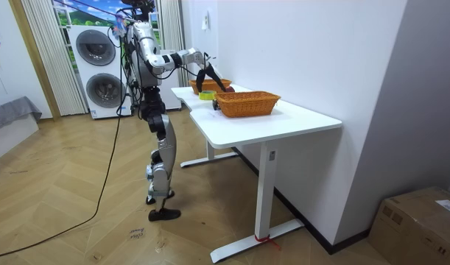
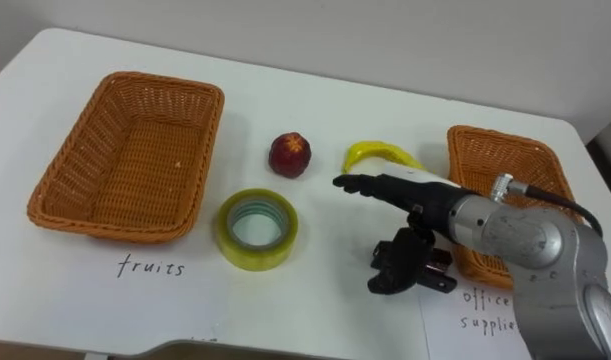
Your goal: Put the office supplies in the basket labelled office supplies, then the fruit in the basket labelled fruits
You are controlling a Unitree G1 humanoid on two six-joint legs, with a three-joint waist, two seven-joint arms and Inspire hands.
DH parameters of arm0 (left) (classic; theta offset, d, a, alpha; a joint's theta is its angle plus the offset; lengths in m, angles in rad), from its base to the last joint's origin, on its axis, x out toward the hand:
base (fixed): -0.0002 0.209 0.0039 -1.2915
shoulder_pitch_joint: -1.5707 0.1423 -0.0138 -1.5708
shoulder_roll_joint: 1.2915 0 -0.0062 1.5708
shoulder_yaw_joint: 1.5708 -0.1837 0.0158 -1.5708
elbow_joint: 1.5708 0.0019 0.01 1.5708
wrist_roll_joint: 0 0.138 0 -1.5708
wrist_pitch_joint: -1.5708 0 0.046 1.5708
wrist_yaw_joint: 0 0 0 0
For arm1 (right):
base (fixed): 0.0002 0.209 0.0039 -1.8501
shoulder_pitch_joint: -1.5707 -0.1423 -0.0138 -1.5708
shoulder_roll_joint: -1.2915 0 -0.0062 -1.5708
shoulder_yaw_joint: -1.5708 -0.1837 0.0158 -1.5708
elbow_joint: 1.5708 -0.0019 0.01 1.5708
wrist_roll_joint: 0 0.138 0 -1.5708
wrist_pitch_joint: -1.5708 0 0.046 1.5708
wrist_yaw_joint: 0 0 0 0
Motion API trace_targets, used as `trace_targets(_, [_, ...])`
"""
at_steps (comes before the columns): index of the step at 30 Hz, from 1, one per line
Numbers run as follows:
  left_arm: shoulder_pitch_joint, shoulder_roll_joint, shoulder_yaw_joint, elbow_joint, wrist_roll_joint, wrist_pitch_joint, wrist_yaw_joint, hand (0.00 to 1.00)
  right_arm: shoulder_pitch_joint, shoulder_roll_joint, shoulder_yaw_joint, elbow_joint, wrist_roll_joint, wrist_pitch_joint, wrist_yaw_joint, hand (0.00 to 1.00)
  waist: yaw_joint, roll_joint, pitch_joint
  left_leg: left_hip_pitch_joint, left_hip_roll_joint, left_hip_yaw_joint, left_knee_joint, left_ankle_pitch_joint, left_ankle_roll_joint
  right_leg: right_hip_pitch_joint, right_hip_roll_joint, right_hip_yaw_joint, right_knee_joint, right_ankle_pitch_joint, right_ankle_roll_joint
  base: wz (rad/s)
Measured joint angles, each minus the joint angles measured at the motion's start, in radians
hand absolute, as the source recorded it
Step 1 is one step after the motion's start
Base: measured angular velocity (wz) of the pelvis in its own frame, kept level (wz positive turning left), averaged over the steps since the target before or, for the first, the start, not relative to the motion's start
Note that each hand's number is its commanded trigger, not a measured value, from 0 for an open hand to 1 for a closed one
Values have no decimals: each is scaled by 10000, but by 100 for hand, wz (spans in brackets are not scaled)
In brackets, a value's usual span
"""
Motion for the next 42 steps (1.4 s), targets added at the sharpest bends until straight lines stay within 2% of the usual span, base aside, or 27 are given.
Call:
trace_targets(8, [-3, -46, -160, 1, -186, 0, 144, 0, 12, 1, 3, 112, -8, -1, -1, 0, 82, 33, 10, -2, 2, 3, 0, 2, -3, -2, 6, 3, 4, 0, 0, 0])
trace_targets(15, [-3, -47, -179, 3, -187, 3, 144, 0, 118, 382, 15, 111, -575, 5, 2, 0, 78, 41, 5, -40, 1, 4, -3, 2, -3, -36, 5, 6, 11, 0, -1, 0])
trace_targets(20, [7, -37, -176, -21, -152, 7, 191, 0, 116, 382, 2, 107, -965, 10, -9, 0, 13, 8, -54, -100, -1, 2, 10, 4, -1, -96, 2, 7, 18, 0, -1, 0])
trace_targets(24, [12, -5, -177, -21, -143, 6, 209, 0, 115, 382, 0, 107, -1009, 7, -36, 0, -56, -14, -73, -113, -2, 2, 38, 4, -2, -96, 2, 7, 16, 0, -1, 0])
trace_targets(30, [41, 7, -177, -24, -168, 6, 219, 0, 115, 382, -1, 105, -1165, 11, 4, 0, -185, -20, -77, -173, -1, 27, 42, 5, -2, -144, 5, 42, 25, 6, -11, -1])
trace_targets(42, [48, -24, -184, -24, -163, 3, 371, 0, 114, 381, -21, 103, -1176, 8, 9, 0, -211, 8, -57, -174, 1, 73, 1, 8, -3, -157, 24, 169, 12, 9, -14, -1])
